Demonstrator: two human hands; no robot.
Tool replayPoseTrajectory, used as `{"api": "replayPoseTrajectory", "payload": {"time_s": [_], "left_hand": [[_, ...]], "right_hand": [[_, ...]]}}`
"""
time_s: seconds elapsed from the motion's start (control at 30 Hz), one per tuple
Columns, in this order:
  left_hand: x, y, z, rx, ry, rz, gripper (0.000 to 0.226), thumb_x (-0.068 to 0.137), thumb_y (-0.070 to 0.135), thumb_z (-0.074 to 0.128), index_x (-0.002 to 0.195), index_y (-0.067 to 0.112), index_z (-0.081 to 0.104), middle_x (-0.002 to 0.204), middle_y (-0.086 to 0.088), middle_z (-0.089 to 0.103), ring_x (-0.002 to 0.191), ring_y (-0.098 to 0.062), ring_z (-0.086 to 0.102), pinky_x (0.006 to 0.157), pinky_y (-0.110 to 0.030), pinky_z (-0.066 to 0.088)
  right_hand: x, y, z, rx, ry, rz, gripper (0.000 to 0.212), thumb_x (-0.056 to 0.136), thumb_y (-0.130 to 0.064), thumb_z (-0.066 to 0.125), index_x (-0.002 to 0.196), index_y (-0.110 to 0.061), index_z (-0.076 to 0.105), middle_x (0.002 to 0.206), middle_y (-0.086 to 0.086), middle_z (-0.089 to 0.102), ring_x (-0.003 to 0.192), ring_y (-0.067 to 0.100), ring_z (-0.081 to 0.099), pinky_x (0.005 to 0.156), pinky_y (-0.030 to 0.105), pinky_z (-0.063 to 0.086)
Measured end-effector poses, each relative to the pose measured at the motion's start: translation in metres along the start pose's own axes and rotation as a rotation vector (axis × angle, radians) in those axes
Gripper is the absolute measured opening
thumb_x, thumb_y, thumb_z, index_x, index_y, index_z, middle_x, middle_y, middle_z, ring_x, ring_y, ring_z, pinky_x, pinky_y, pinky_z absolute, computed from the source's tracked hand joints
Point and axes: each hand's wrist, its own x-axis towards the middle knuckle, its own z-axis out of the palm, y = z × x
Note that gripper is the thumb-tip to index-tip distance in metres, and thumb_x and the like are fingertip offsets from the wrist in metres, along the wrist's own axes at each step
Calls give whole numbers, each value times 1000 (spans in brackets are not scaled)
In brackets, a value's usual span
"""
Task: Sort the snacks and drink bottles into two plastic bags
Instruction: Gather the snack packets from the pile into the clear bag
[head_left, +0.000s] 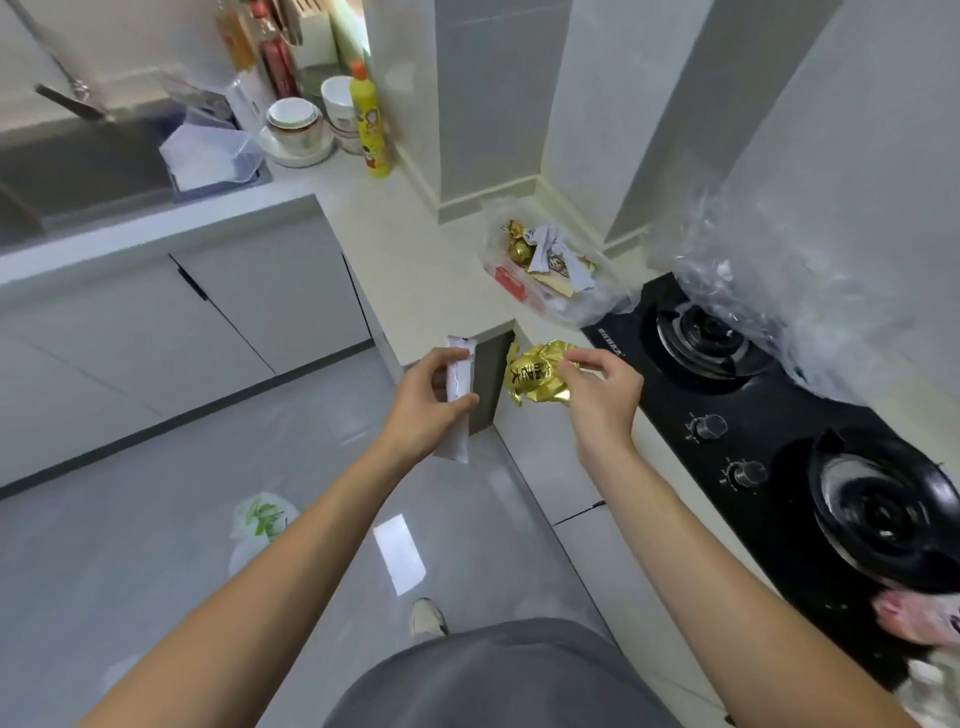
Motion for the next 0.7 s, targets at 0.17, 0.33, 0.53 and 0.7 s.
{"api": "replayPoseTrajectory", "payload": {"time_s": [0.17, 0.33, 0.53, 0.7], "left_hand": [[82, 9, -1, 81, -23, 16, 42, 85, 12, 73, 123, 28, 65, 111, 6, 66, 90, -16, 67, 76, -29, 56], [174, 29, 13, 134, -96, 42, 49, 84, 21, 70, 131, 29, 60, 122, 5, 63, 82, -22, 73, 80, -44, 62], [286, 47, 36, 156, -127, -17, 54, 88, 18, 73, 139, 23, 55, 125, 2, 59, 85, -18, 68, 76, -35, 58], [361, 45, 61, 166, -201, -104, 58, 87, 16, 75, 140, 23, 54, 125, -1, 58, 95, -19, 65, 85, -39, 60]], "right_hand": [[59, -8, 32, 11, 54, 23, 17, 85, 1, 74, 92, -14, 77, 99, 1, 73, 89, 7, 70, 65, 12, 52], [146, -14, 63, 57, 132, 63, 17, 86, -3, 77, 87, -20, 75, 101, -1, 72, 94, 10, 69, 68, 14, 50], [252, -20, 99, 96, 223, 154, 16, 86, 0, 74, 89, -16, 76, 97, 3, 73, 88, 13, 69, 66, 13, 53], [316, -5, 120, 81, 264, 218, 21, 86, 1, 72, 84, -20, 72, 92, 1, 72, 89, 19, 70, 71, 24, 55]]}}
